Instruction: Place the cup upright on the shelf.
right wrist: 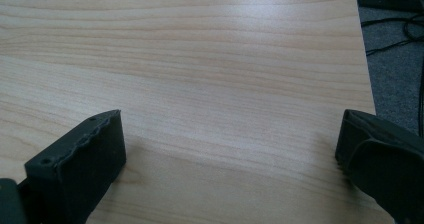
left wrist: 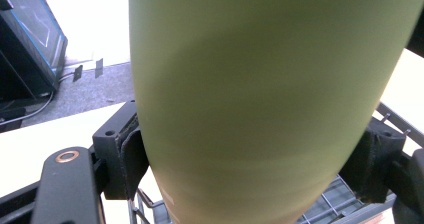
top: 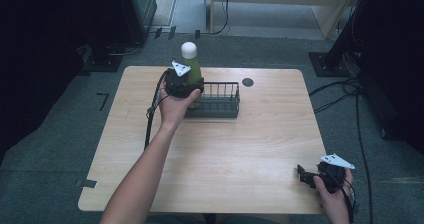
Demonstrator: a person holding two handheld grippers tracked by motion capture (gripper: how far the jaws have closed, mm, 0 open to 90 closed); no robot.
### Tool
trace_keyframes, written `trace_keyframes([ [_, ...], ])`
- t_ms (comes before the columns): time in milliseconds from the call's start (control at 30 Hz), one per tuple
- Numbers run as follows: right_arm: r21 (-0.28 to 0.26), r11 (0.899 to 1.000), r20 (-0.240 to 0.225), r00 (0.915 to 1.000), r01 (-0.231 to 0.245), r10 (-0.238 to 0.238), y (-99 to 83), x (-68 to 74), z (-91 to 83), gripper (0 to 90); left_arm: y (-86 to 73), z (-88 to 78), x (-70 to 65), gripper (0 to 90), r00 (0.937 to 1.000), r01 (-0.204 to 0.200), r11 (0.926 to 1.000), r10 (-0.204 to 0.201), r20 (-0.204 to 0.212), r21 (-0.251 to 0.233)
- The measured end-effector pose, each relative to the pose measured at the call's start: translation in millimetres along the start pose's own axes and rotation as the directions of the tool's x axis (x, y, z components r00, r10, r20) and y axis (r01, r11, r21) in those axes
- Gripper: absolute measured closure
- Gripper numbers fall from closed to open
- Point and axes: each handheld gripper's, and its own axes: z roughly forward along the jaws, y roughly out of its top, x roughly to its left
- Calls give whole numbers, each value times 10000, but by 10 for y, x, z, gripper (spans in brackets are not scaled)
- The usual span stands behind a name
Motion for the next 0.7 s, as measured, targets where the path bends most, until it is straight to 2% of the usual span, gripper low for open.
trace_keyframes([
  [433,-1,10000,1,10000,-7,7,0,0,0,0,0,-48,21,176,9998,-182,9996,181,41,234],
  [567,0,10000,1,10000,1,-1,0,0,0,0,-11,-90,40,129,9999,19,9998,-21,133,173],
  [700,-2,10000,1,10000,-4,4,0,0,0,0,-39,-147,65,29,9994,180,9996,-186,280,215],
])
